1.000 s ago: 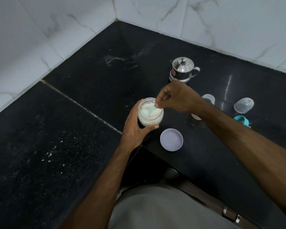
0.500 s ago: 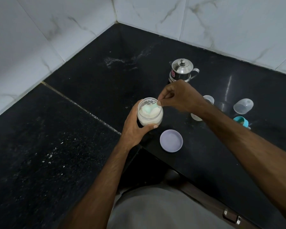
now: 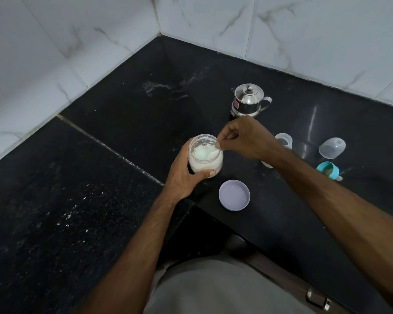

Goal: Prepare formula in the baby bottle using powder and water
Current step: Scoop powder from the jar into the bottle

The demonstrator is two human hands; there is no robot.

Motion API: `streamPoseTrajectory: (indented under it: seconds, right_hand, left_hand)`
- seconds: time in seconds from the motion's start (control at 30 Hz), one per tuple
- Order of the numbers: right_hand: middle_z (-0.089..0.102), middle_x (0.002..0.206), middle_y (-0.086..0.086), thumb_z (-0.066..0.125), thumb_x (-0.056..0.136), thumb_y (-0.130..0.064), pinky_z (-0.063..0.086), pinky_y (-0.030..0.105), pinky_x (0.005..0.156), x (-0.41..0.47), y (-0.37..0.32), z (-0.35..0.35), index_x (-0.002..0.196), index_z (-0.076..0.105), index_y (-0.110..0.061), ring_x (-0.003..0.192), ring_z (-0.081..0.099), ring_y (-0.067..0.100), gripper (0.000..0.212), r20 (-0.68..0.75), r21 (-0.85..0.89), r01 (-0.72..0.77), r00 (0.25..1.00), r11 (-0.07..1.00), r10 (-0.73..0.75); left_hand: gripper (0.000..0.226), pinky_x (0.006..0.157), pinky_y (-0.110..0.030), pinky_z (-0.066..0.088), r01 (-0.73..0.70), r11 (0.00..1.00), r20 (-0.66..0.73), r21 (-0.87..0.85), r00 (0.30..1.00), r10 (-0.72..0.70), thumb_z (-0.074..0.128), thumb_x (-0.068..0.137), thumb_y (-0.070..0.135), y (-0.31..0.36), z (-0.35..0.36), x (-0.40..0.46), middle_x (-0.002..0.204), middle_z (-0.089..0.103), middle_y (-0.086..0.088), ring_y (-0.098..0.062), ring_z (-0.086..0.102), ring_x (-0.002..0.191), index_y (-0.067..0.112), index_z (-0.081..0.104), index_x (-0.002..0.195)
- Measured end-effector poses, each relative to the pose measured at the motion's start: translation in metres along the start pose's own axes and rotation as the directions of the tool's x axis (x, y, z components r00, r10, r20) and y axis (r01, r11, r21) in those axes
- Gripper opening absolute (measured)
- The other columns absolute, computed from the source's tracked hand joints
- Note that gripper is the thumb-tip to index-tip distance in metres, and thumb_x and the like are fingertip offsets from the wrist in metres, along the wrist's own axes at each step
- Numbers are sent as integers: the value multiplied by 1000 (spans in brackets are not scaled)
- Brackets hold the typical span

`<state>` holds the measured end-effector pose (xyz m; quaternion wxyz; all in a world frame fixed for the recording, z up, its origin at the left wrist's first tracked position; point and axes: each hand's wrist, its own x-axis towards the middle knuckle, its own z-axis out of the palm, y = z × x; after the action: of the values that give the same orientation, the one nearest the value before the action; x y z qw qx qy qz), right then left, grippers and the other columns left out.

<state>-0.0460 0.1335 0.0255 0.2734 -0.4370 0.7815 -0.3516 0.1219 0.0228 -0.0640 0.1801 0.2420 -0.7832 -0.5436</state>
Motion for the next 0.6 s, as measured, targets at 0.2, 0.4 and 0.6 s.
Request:
streamPoseTrajectory:
  seconds: [0.2,0.4,0.6]
  right_hand:
    - [75,82,-4,78,79,-14,54,15,72,-1,0,2,85,75,-12,76,71,5,7,59,42,-1,998,999,-2]
    - [74,77,0,75,81,-8,45,8,53,0,1,0,85,74,-6,58,61,-2,5,64,128,-66,996,990,58]
    - [72,74,4,73,83,-9,38,11,42,-4,5,-4,85,73,-5,47,51,0,5,13,205,-149,989,967,150]
  left_hand:
    - [90,107,-41,43,16,1000,12,-3,1000,-16,87,68,22,-2,-2,2,135,54,14,-8,51,126,25,38,143]
    - [90,107,-41,43,22,1000,14,15,1000,-22,87,67,23,-2,-2,3,135,53,15,-8,50,127,25,38,143]
    - [90,107,-37,43,34,999,21,29,999,-35,88,67,21,-1,-3,3,135,52,18,-5,49,127,25,40,142]
